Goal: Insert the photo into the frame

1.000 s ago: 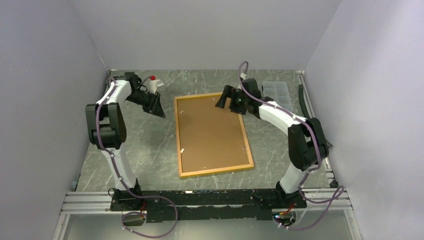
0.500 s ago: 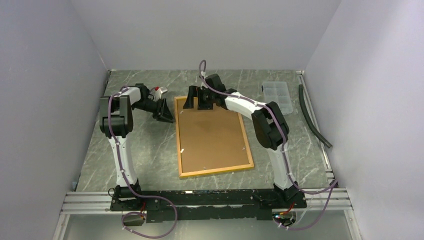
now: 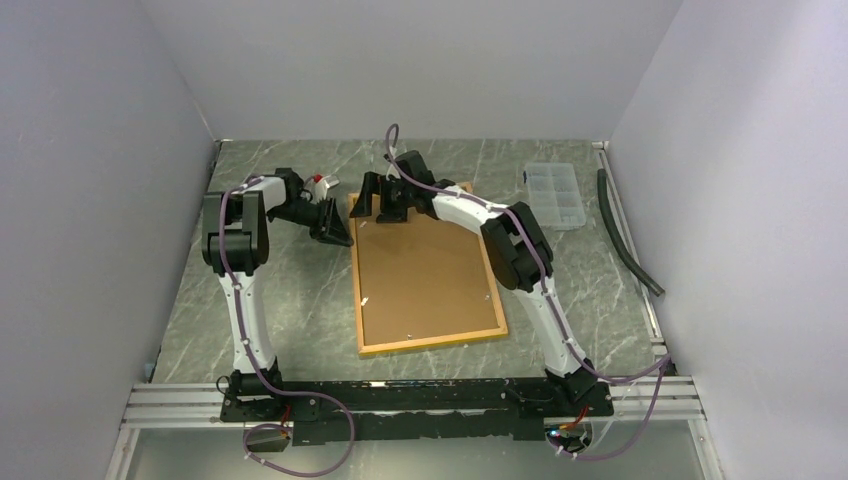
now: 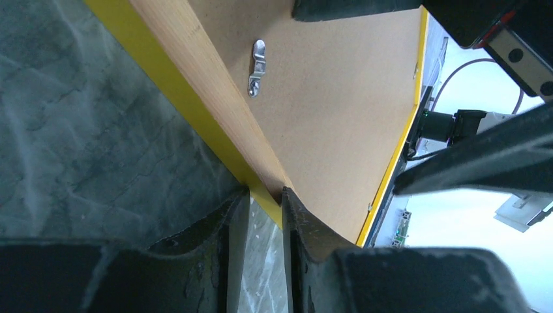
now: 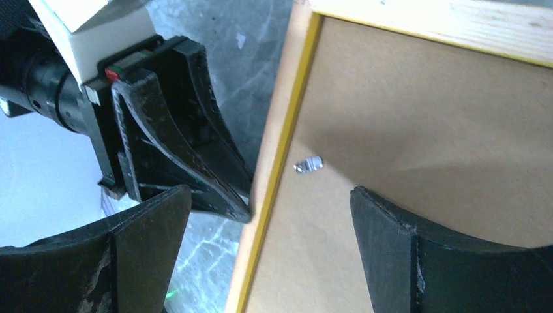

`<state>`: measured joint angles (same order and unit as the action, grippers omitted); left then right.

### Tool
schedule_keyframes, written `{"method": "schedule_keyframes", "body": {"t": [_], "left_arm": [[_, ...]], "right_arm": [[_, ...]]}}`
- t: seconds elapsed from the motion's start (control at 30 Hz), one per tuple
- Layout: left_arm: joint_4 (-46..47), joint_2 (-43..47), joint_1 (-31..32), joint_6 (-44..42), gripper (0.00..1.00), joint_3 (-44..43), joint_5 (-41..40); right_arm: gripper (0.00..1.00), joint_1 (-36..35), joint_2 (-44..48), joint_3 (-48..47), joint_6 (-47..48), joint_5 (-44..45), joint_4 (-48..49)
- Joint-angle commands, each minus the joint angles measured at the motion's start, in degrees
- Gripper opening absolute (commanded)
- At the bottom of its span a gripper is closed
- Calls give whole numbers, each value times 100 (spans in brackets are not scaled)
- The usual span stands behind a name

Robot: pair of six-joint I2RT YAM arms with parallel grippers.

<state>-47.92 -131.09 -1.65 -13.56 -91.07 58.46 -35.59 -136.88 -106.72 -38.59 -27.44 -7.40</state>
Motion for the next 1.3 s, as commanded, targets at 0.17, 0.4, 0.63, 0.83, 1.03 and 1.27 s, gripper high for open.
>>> {"method": "schedule_keyframes", "body": {"t": [0.17,0.4,0.63,0.83,1.03,1.27], "left_arm": [[179,-34,69,95,28,87,-173],[218,-8,75,90,27,145,-196],[249,-2,69,64,26,212,-221],[257,-3,64,70,26,207,-223],[248,-6,68,51,26,212,-246],[217,10,63,12,25,195,-264]], "right_arm": [[96,-197,-546,-686,-354,-150,174],[95,-201,-709,-734,-612,-285,355],[95,-207,-760,-684,-751,-399,481],[95,-205,-846,-729,-847,-554,600],[95,-220,-958,-787,-900,-784,721],[95,-307,-1018,-892,-815,-912,628]]}}
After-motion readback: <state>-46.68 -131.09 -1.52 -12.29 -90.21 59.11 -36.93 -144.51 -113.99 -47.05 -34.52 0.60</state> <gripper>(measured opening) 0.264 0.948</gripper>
